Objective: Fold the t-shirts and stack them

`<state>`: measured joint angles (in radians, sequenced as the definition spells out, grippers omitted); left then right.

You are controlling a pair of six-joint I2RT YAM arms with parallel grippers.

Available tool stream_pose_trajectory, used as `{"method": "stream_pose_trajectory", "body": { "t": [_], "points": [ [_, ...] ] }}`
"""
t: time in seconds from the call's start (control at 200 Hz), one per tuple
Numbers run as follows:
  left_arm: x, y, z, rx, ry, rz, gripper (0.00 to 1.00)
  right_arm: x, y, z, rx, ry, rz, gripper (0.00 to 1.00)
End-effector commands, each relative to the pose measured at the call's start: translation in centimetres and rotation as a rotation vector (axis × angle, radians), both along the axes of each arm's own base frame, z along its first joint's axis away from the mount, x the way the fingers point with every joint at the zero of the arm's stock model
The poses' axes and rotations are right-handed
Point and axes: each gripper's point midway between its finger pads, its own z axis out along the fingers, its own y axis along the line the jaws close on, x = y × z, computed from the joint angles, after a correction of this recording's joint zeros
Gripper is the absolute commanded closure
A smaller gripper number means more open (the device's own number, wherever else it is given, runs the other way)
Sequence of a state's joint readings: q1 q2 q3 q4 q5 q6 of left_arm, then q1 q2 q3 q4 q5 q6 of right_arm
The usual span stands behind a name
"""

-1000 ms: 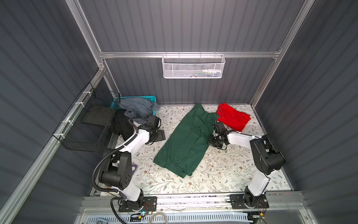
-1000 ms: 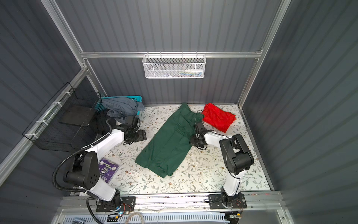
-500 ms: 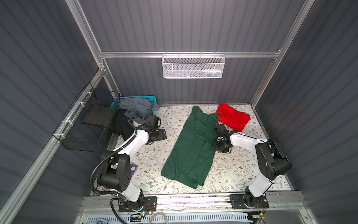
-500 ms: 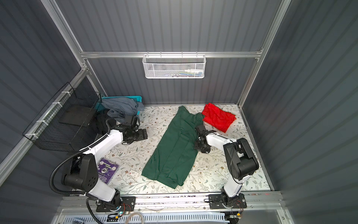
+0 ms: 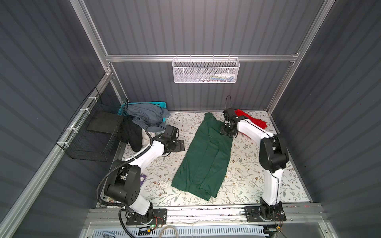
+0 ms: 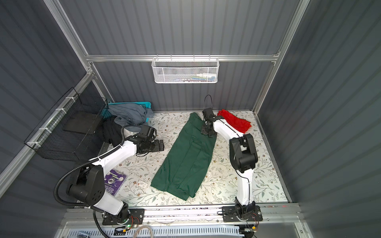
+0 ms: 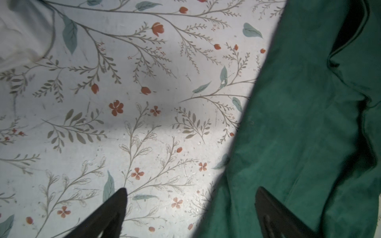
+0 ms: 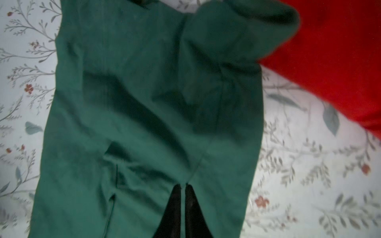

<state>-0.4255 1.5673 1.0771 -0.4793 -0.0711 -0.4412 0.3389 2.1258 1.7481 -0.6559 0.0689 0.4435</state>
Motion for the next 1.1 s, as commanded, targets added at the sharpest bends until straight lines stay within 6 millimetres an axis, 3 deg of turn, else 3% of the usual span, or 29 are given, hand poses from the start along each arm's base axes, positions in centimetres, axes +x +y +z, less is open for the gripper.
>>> {"method": "stream_pose_trajectory", "body": {
  "t": [0.0, 0.24, 0.625, 0.76, 0.965, 1.096],
  "points": [
    [-0.5, -0.8, 0.7, -0.025, -0.034, 0.006, 0.00, 0.3, -1.2, -2.8, -0.095, 0.116, -0.002, 0.96],
    [-1.2, -0.9, 1.2, -0.067, -0.081, 0.010, 0.00, 1.3, 0.9, -5.6, -0.012, 0.198, 0.021, 0.95],
    [-1.0, 0.0, 2.7, -0.005, -0.110, 0.008, 0.00, 3.6, 5.1, -7.4, 0.094, 0.233, 0.124, 0.95],
    [-1.4, 0.5, 2.8, -0.002, -0.122, 0.025, 0.00, 4.5, 6.9, -6.3, 0.159, 0.189, 0.189, 0.93],
    [-1.7, 0.9, 2.5, 0.005, -0.129, 0.027, 0.00, 5.2, 12.2, -3.3, 0.424, 0.117, 0.358, 0.93],
    [-1.9, 1.0, 2.1, 0.012, -0.121, 0.022, 0.00, 5.5, 15.2, -1.6, 0.573, 0.081, 0.447, 0.88]
  ]
}}
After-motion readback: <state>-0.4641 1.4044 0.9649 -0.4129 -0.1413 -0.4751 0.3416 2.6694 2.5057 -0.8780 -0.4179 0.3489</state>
